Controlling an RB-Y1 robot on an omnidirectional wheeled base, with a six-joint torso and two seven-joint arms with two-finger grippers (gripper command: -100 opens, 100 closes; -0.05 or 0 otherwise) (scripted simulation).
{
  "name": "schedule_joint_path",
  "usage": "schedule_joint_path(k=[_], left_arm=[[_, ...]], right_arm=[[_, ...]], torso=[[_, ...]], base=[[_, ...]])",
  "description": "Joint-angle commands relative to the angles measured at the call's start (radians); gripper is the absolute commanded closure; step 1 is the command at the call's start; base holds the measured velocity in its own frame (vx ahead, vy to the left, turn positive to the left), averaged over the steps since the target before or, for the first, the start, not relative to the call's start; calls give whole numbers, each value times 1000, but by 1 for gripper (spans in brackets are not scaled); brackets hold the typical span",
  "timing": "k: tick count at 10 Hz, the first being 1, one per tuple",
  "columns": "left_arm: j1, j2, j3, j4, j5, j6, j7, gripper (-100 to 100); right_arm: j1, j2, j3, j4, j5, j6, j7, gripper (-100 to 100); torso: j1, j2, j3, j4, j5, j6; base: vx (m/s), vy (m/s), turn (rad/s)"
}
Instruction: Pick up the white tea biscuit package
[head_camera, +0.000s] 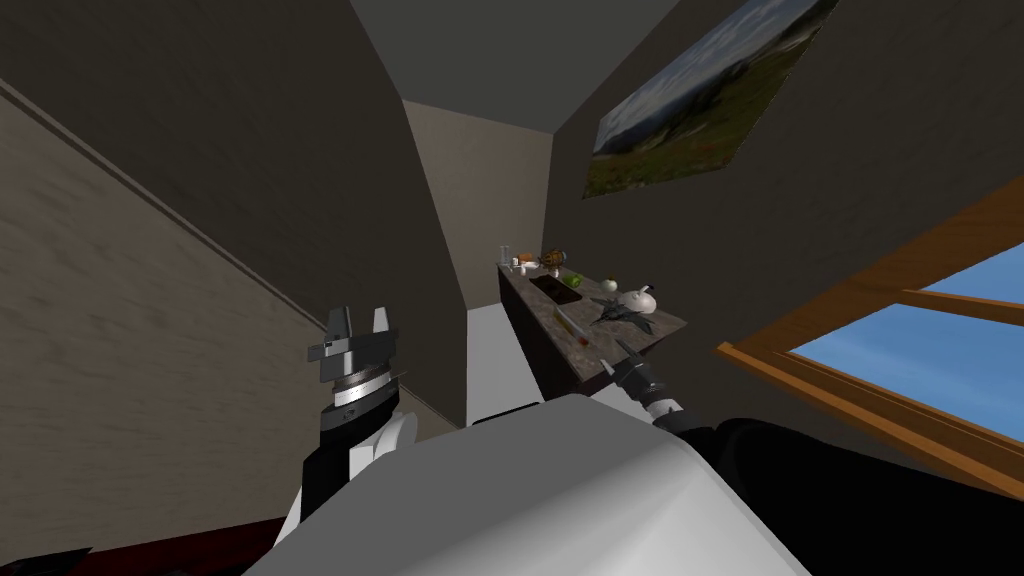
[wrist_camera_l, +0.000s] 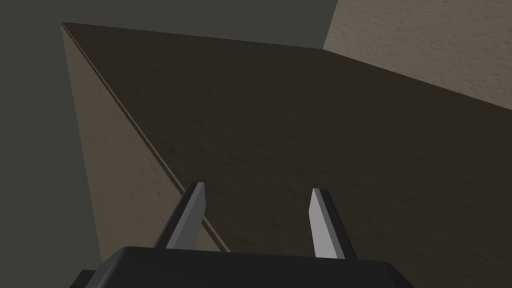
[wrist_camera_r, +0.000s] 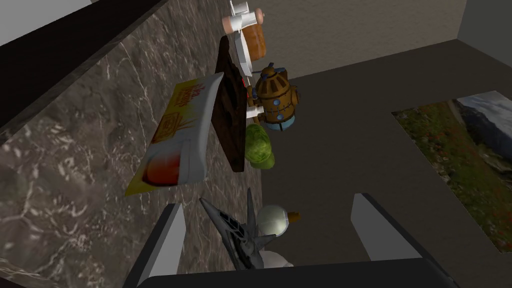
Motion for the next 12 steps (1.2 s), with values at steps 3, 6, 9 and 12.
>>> schedule_joint_path(k=[3, 6, 9, 12], left_arm=[[0, 0, 0, 0, 0, 0, 0, 0], [0, 0, 0, 0, 0, 0, 0, 0], [0, 0, 0, 0, 0, 0, 0, 0], [0, 0, 0, 0, 0, 0, 0, 0]], right_arm=[[91, -44, -31, 7, -110, 52, -30, -100], [184, -99, -70, 16, -199, 122, -63, -100], [245, -126, -90, 21, -279, 159, -78, -100], [309, -152, -110, 27, -361, 198, -93, -100]], torso=[[0, -1, -1, 0, 0, 0], [0, -2, -1, 0, 0, 0], [0, 2, 1, 0, 0, 0], [0, -4, -2, -1, 0, 0]], base=[[97, 16, 32], [118, 13, 37], [77, 11, 19], [139, 19, 30]])
